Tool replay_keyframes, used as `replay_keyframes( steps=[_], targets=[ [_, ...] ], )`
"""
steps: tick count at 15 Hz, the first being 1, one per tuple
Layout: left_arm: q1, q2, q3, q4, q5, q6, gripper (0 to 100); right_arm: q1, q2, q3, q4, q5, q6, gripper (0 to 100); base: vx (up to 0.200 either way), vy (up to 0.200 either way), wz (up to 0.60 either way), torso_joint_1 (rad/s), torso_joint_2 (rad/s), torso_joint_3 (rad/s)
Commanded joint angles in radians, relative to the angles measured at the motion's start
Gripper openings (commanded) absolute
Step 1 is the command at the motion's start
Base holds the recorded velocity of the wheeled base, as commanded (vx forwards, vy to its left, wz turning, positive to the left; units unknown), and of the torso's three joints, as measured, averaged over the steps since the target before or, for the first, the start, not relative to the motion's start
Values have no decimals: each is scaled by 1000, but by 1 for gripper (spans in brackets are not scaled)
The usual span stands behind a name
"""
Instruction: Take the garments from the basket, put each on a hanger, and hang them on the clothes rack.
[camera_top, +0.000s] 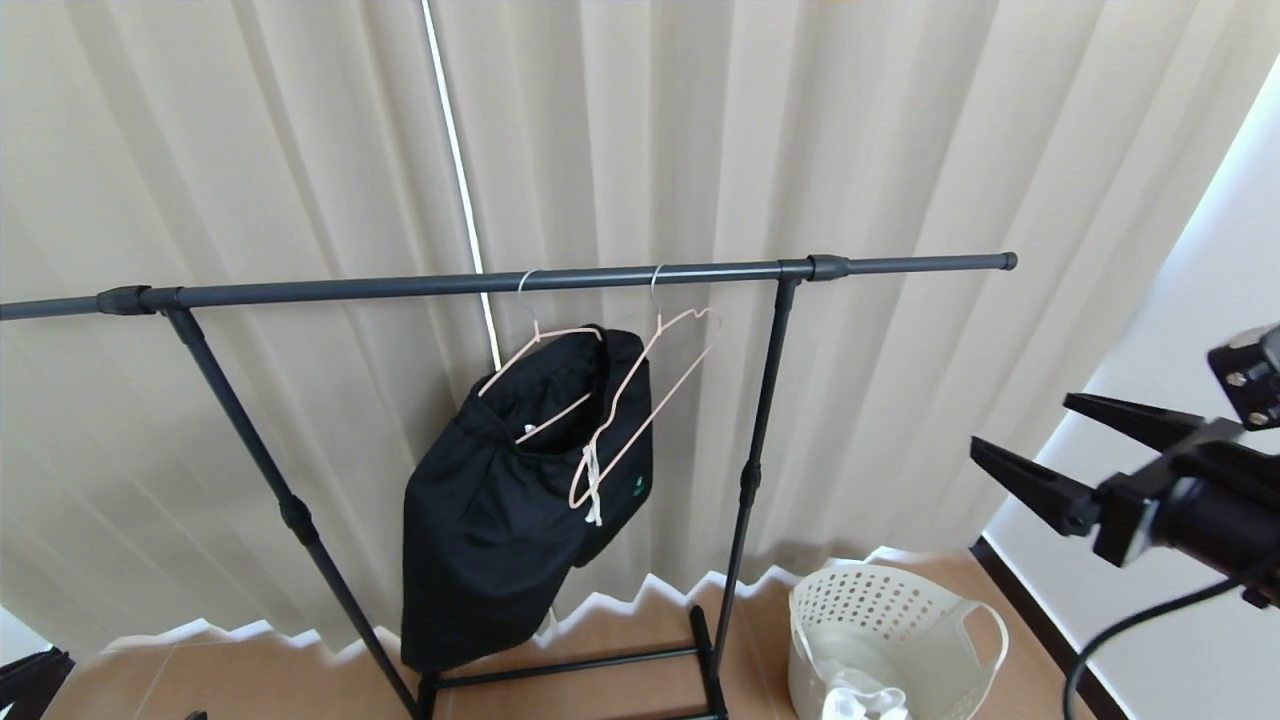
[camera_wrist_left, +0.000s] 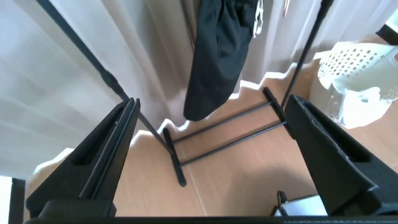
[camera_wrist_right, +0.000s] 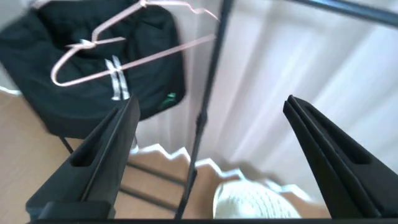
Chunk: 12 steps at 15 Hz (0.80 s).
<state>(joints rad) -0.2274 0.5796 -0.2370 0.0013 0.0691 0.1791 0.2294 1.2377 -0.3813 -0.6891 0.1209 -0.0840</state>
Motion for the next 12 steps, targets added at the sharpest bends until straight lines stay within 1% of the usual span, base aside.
replay_keyframes(
  steps=[1,2,4,5,6,7,8,9,11,12],
  targets=[
    [-3,-119,85,-1,-2,0,100,24,-417,139,280,-93,36,100,0,0,0,0,0,0],
    [-3,-188,150,2,-23,0,100,33,-566,200,395,-93,32,100,0,0,0,0,0,0],
    [0,-311,229,9,-31,3,100,28,-739,255,546,-98,33,100,0,0,0,0,0,0],
    [-1,-339,226,20,-32,-4,100,27,-782,266,585,-102,32,100,0,0,0,0,0,0],
    [-1,-374,220,37,-34,-40,100,25,-876,283,672,-127,32,100,0,0,0,0,0,0],
    [-1,-374,220,37,-34,-40,100,25,-876,283,672,-127,32,100,0,0,0,0,0,0],
    [-1,-452,220,48,-37,-59,100,1,-972,337,737,-145,32,100,0,0,0,0,0,0],
    [-1,-483,220,49,-37,-61,100,-30,-997,348,729,-145,32,100,0,0,0,0,0,0],
    [3,-483,222,46,-11,-81,100,-99,-1047,349,731,-145,33,100,0,0,0,0,0,0],
    [5,-483,222,45,18,-86,100,-142,-1084,349,732,-147,29,100,0,0,0,0,0,0]
  ],
)
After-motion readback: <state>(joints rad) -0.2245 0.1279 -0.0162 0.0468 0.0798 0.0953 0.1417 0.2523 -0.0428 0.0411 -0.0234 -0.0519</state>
